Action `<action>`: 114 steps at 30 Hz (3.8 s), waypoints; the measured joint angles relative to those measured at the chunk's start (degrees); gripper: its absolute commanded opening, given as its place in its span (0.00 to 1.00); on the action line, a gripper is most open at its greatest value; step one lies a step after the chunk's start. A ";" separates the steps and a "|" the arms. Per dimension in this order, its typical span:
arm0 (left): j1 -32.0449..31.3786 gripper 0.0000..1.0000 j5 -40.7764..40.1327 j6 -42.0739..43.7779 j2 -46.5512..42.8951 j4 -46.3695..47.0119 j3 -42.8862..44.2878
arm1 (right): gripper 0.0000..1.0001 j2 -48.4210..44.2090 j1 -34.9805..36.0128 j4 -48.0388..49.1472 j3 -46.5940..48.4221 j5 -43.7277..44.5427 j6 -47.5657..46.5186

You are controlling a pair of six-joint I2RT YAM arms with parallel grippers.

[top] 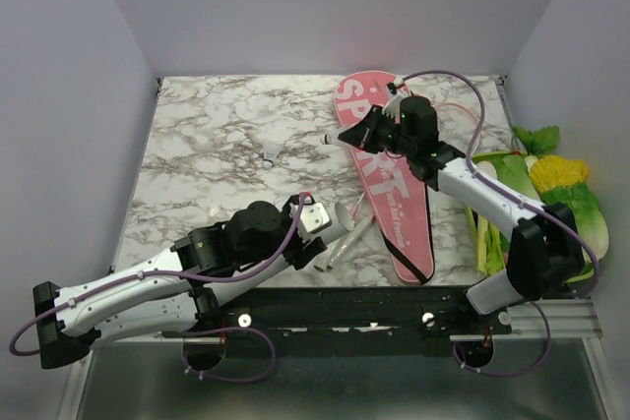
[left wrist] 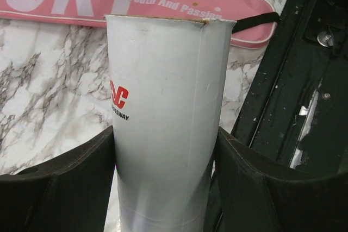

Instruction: Pack up the badminton gear

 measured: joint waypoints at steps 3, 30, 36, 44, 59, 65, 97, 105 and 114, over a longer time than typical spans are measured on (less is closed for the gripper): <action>-0.59 0.00 2.29 0.33 -0.02 1.31 -1.31 | 0.01 -8.24 0.02 -3.56 -4.02 -0.79 -5.07; -2.84 0.00 0.92 0.31 -7.21 2.43 -4.22 | 0.01 -40.06 0.04 -42.14 -4.22 -24.28 -26.62; -2.84 0.00 0.92 0.31 -7.28 2.45 -4.24 | 0.01 -41.94 0.35 -42.25 -3.74 -27.74 -25.86; -2.84 0.00 0.94 0.28 -7.41 2.45 -4.26 | 0.01 -41.18 1.55 -38.97 -4.85 -30.34 -23.10; -2.84 0.00 0.96 0.24 -7.78 2.49 -4.37 | 0.01 -33.57 9.81 -27.91 -11.47 -30.73 -18.16; -2.86 0.00 1.42 0.20 -7.58 2.29 -4.48 | 0.01 -28.24 13.99 -19.82 -15.02 -30.84 -14.71; -2.86 0.00 -5.75 0.52 -10.03 0.02 -4.90 | 0.68 -27.58 19.45 -37.55 4.39 -1.77 -23.08; -2.86 0.00 -18.27 0.02 -11.04 -1.27 -4.66 | 0.69 -20.68 12.72 -36.50 11.13 10.69 -22.80; -2.84 0.00 -31.23 -0.83 -16.22 -2.84 -4.57 | 0.70 12.28 7.06 -30.12 30.95 -0.42 -20.33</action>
